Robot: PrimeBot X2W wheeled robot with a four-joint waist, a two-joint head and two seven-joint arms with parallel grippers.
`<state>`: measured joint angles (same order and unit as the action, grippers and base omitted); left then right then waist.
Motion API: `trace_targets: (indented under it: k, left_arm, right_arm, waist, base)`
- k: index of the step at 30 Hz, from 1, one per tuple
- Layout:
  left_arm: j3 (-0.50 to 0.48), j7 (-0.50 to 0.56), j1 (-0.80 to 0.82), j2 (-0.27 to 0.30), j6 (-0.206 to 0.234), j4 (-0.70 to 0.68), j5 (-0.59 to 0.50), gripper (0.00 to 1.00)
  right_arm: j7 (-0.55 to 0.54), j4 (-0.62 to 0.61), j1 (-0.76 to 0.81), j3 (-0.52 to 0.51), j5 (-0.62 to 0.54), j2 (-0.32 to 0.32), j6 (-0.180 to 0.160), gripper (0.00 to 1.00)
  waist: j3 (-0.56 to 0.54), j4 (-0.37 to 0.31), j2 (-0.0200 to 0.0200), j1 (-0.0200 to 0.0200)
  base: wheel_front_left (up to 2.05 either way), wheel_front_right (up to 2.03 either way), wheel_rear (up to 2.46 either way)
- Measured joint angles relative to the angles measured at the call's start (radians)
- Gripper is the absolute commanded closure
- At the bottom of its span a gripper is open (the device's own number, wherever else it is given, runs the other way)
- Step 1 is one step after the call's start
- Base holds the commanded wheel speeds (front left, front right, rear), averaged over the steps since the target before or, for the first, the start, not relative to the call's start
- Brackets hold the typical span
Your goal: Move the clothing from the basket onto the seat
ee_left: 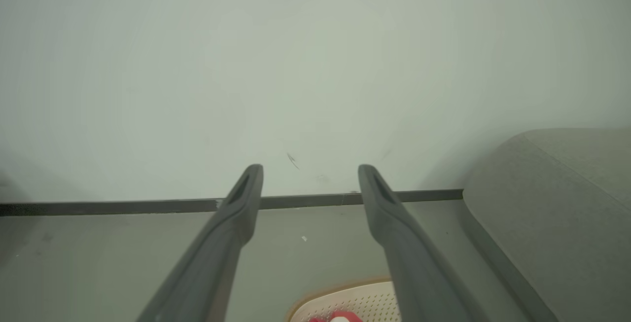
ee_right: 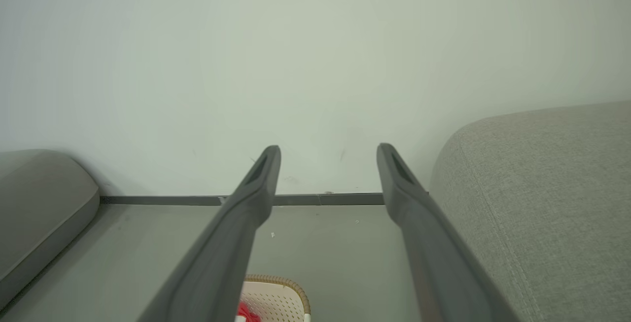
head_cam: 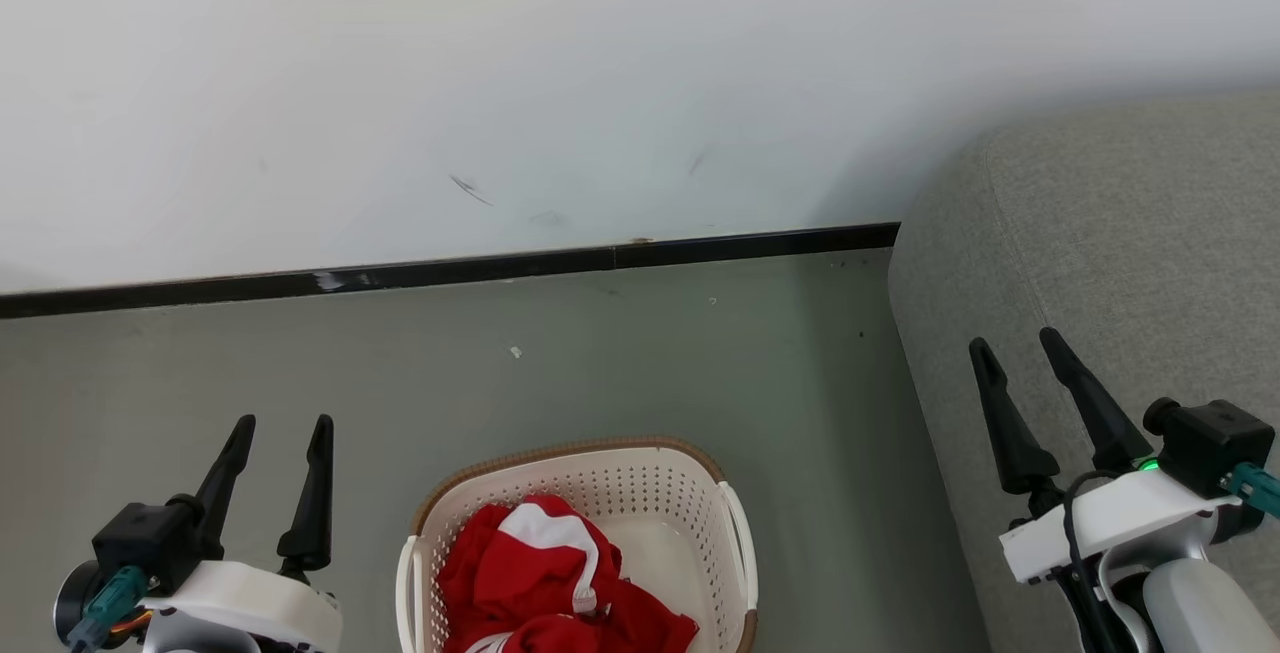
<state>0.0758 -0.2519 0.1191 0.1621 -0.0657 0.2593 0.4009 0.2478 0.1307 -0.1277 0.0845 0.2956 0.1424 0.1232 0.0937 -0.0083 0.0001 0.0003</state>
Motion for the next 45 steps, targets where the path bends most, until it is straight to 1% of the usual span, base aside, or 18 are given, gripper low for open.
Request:
trace_targets:
  k: [9, 24, 32, 34, 45]
  left_arm:
    - [0.019, 0.0, 0.032, -0.006, -0.017, 0.015, -0.006, 0.0]
    - [0.07, 0.0, 0.12, -0.011, -0.043, 0.075, -0.006, 0.0]
    - [0.1, 0.009, 0.158, -0.022, -0.044, 0.114, 0.004, 0.0]
    - [0.105, 0.014, 0.17, -0.025, -0.052, 0.124, 0.005, 0.0]
    - [0.144, 0.037, 0.243, -0.021, -0.053, 0.21, 0.005, 0.0]
  right_arm:
    - [0.0, -0.022, 0.0, -0.007, -0.009, -0.012, 0.0, 0.0]
    - [0.0, -0.059, -0.015, -0.01, -0.033, -0.033, 0.0, 0.0]
    - [0.0, -0.088, -0.046, -0.011, -0.04, -0.044, 0.0, 0.0]
    - [0.0, -0.094, -0.048, -0.011, -0.04, -0.046, 0.0, 0.0]
    - [0.005, -0.136, -0.088, -0.008, -0.042, -0.056, 0.0, 0.0]
  waist:
    - [0.046, -0.011, 0.0, 0.0]
    - [0.161, -0.041, -0.0001, -0.0001]
    - [0.216, -0.058, 0.0, 0.0]
    - [0.232, -0.063, 0.0, -0.0001]
    - [0.324, -0.091, 0.0, 0.0]
  base:
    - [0.0, 0.0, 0.0]
    - [0.0, 0.0, 0.0]
    - [0.0, 0.0, 0.0]
    - [0.0, 0.0, 0.0]
    - [0.0, 0.0, 0.0]
